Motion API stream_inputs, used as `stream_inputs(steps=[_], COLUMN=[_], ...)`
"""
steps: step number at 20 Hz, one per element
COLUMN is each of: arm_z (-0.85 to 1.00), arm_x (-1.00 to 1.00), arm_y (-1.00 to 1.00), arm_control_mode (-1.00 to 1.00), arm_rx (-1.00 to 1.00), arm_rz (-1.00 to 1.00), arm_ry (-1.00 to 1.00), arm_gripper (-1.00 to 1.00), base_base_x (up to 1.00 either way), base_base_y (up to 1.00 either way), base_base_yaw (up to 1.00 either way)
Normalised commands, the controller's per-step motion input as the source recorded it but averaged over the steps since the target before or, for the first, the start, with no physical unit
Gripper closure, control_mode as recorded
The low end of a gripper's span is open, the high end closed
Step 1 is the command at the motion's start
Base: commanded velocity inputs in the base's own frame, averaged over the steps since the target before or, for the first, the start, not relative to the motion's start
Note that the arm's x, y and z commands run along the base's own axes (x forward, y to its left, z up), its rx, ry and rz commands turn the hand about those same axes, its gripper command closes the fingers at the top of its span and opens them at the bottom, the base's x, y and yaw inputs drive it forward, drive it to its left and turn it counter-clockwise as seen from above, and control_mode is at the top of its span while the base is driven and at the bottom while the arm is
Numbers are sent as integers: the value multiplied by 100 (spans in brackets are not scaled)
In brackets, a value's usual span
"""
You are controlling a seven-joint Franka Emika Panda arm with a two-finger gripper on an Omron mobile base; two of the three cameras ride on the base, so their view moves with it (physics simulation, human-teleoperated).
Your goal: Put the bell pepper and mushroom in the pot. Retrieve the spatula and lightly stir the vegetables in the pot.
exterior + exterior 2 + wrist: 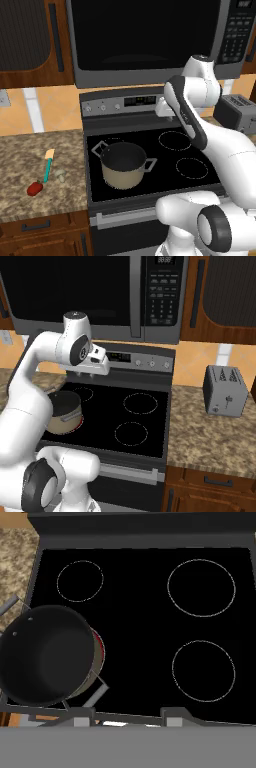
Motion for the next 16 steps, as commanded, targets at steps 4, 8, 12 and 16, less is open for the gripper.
stream_inputs(steps=[4,8,12,16], arm_z=[0,0,0,0], arm_x=[-40,-92,-86,-80], arm_y=[0,3,10,19], arm_control_mode=[-100,-100,-100,-100], arm_rx=[0,0,0,-5], arm_rz=[0,0,-1,0], arm_ry=[-3,-16,-17,-7], arm_gripper=[-100,-100,-100,-100], base_base_x=[0,0,0,0], base_base_y=[0,0,0,0], base_base_yaw=[0,0,0,0])
